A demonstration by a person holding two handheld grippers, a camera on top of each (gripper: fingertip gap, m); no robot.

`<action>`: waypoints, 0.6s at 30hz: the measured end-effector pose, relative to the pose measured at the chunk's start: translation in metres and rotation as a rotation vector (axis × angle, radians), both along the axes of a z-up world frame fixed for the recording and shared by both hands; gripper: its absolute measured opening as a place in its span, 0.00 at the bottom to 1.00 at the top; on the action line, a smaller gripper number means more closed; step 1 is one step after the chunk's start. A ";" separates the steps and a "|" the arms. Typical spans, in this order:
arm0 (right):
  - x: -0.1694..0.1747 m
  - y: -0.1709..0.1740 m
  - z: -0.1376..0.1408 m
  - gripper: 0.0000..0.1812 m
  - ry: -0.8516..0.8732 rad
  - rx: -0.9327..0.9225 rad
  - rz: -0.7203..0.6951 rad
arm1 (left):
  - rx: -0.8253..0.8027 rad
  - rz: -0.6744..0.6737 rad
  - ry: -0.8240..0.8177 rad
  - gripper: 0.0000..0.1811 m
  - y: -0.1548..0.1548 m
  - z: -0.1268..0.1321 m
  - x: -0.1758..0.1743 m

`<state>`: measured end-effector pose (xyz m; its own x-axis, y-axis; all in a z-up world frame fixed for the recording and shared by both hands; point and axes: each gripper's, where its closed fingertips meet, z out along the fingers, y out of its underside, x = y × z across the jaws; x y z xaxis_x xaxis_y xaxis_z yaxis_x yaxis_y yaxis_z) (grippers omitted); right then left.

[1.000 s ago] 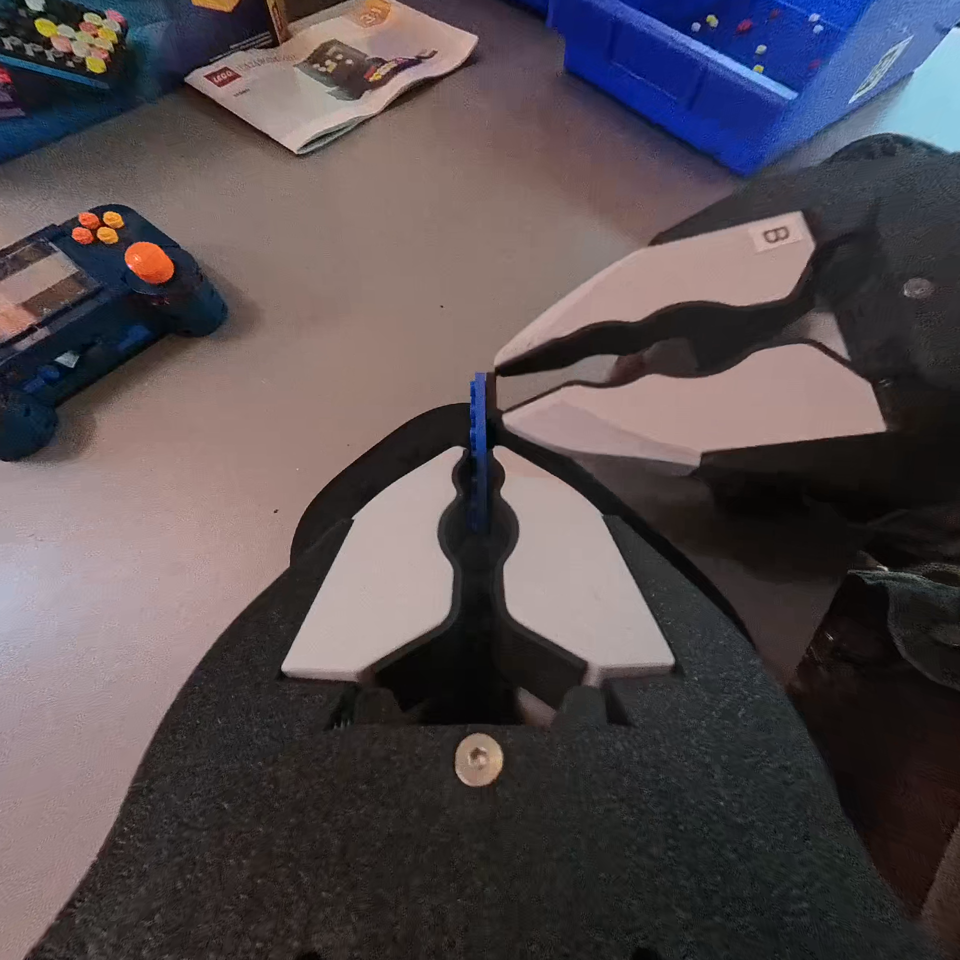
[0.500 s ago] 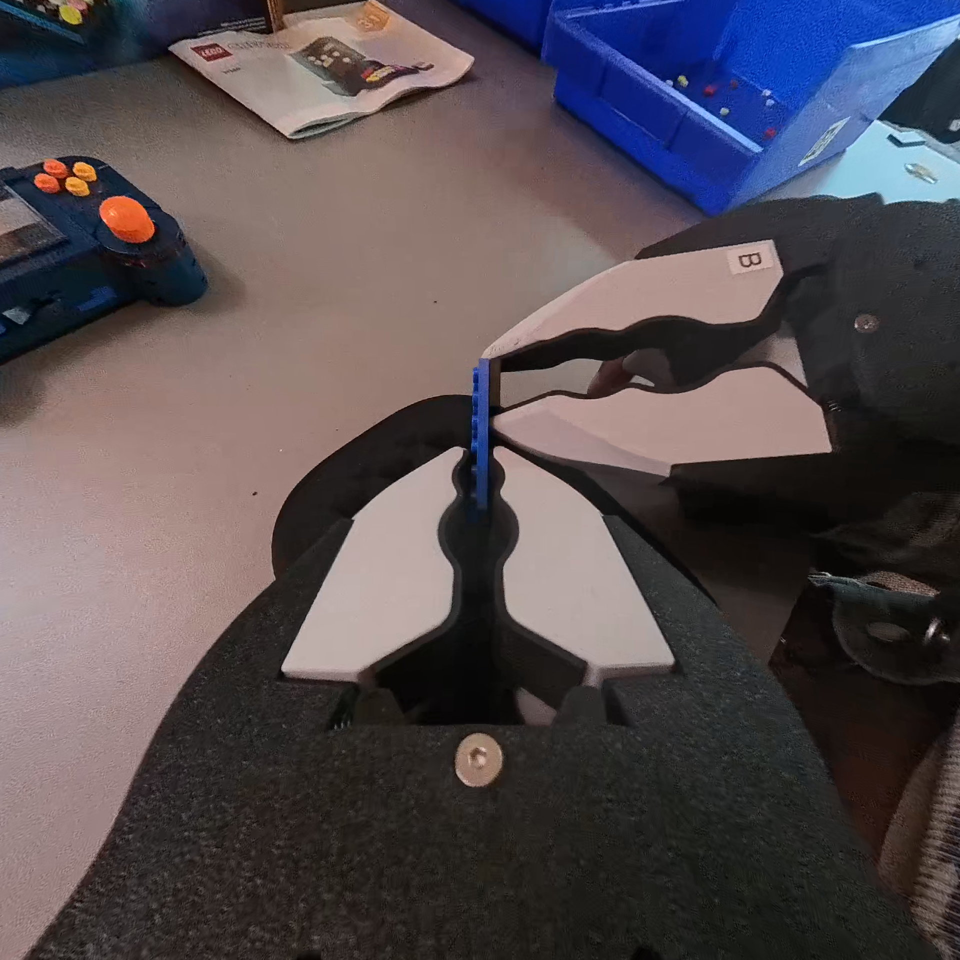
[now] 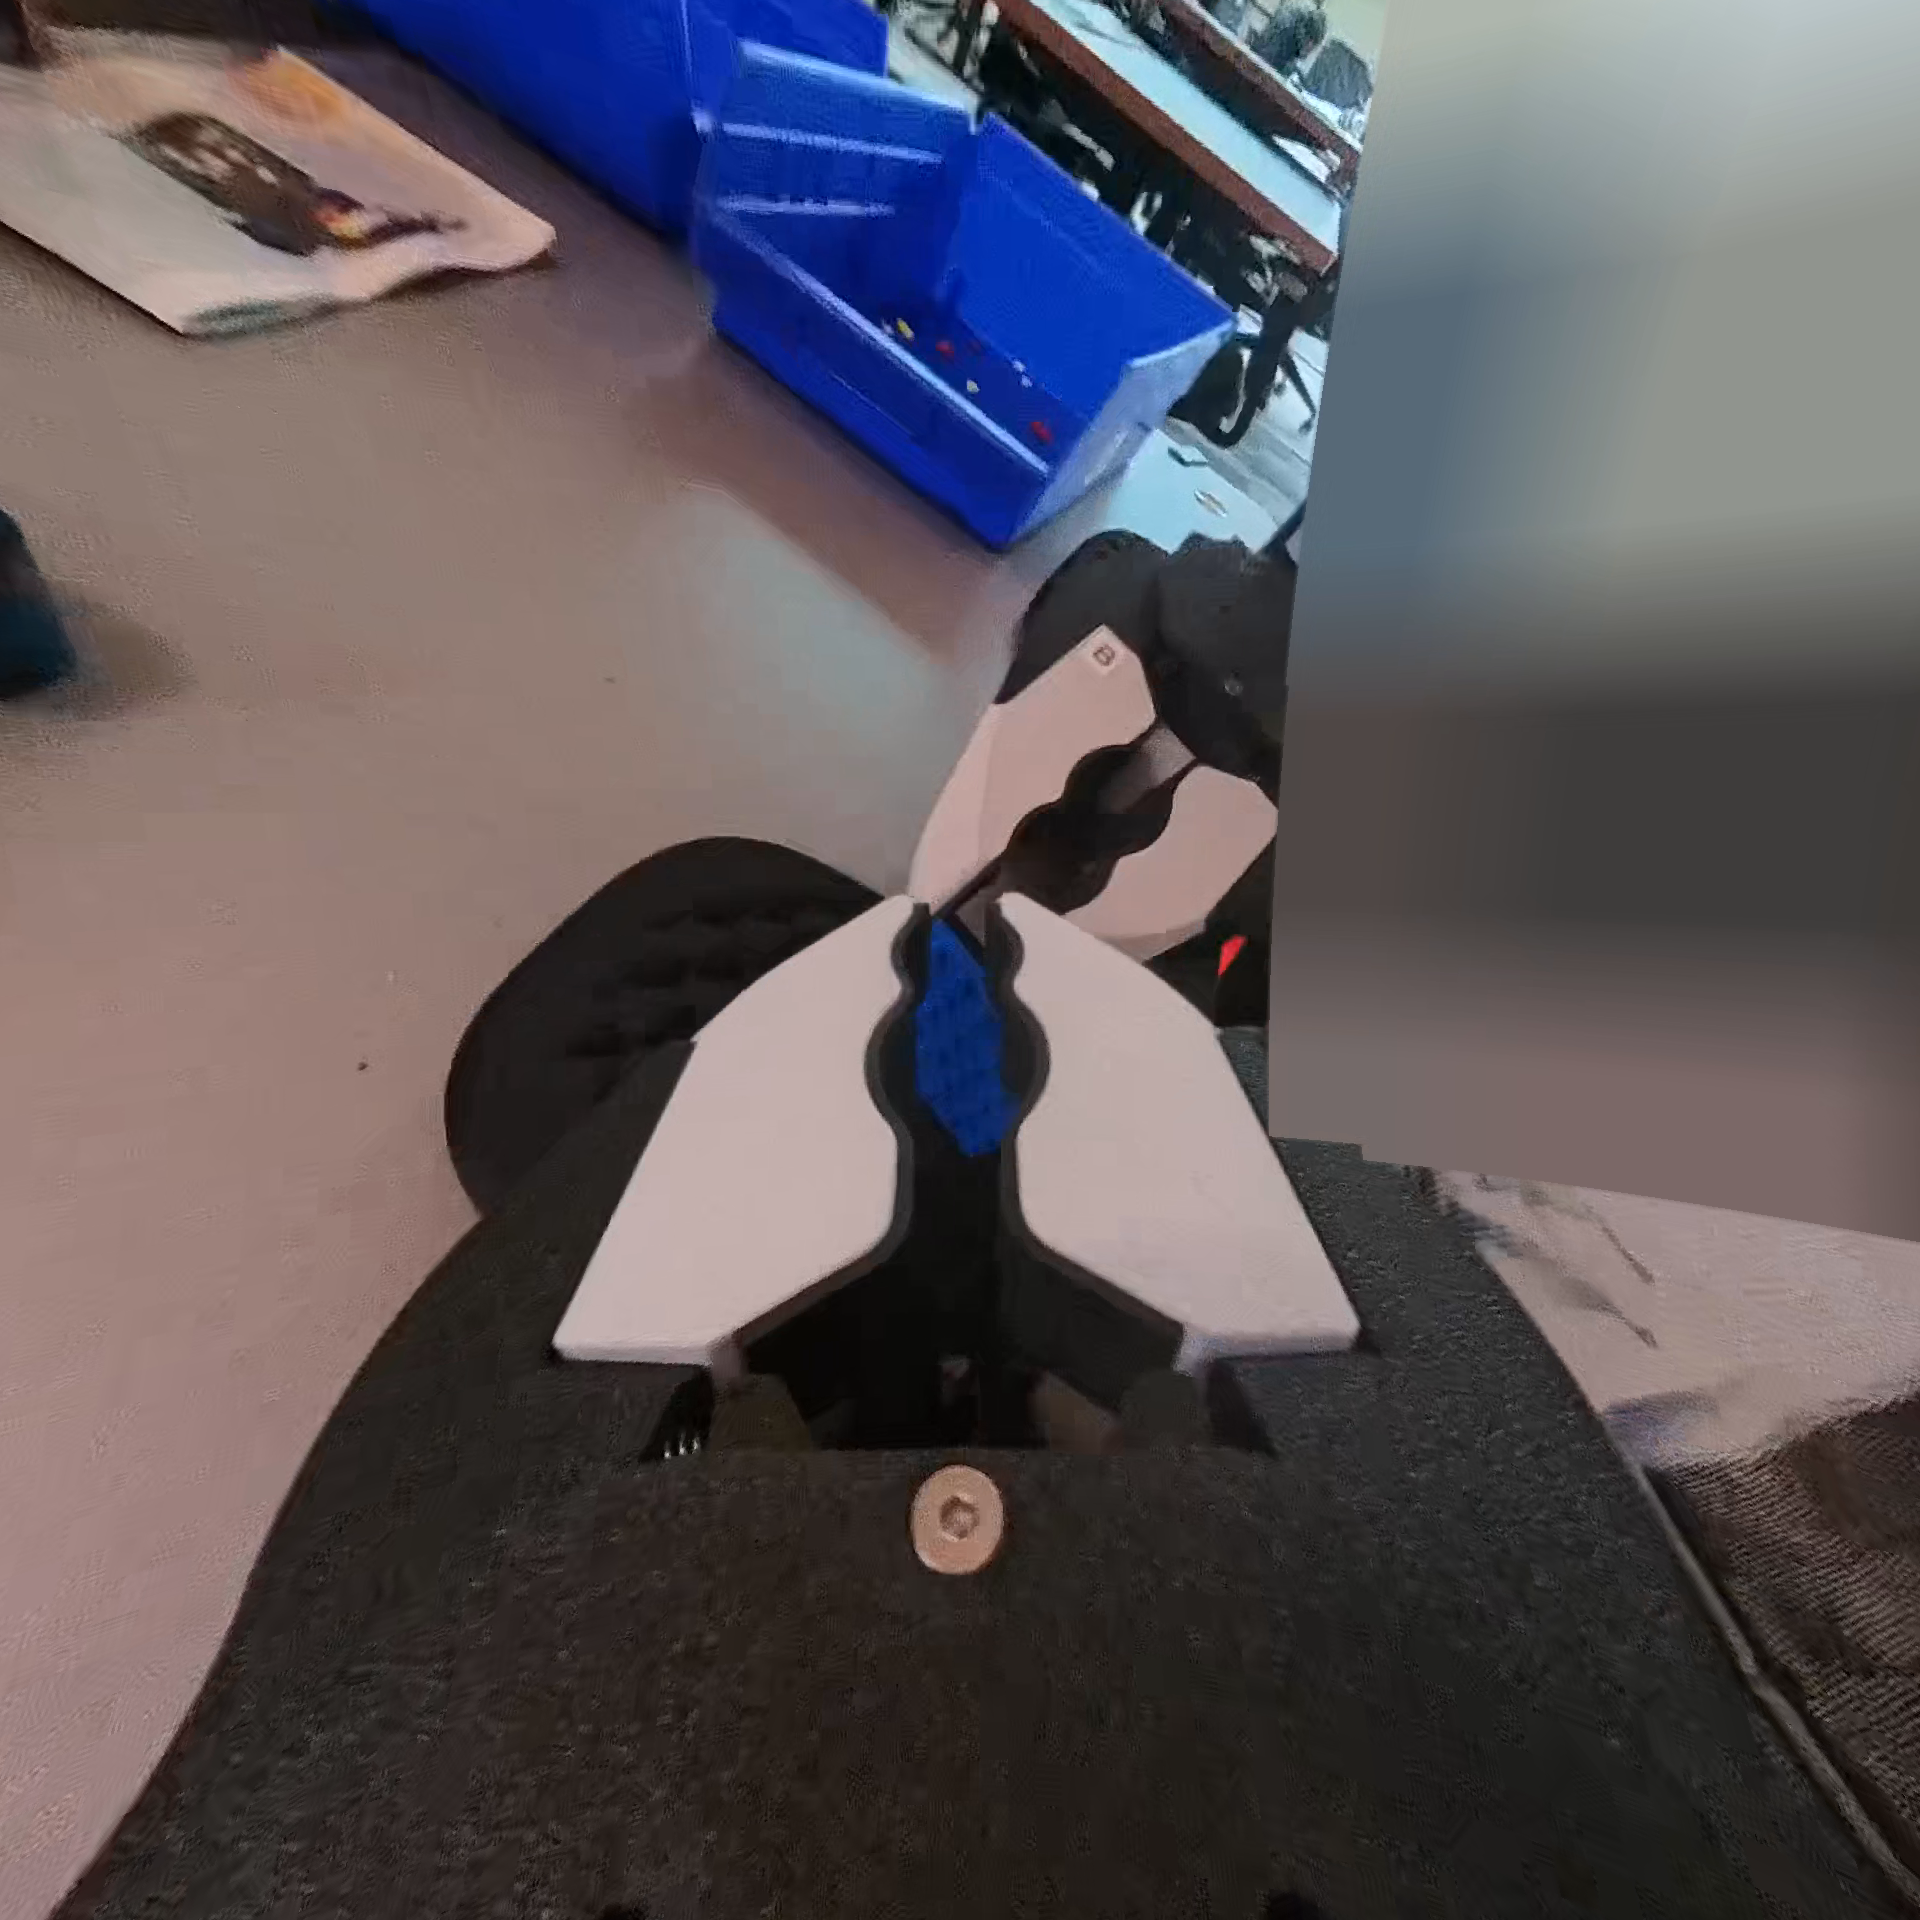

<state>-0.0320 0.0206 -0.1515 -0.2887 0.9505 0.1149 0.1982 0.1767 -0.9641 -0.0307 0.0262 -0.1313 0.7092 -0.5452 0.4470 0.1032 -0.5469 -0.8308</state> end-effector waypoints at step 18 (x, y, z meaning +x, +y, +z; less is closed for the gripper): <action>0.009 -0.003 -0.011 0.09 -0.062 0.022 0.147 | -0.163 -0.064 -0.158 0.06 0.000 -0.026 0.017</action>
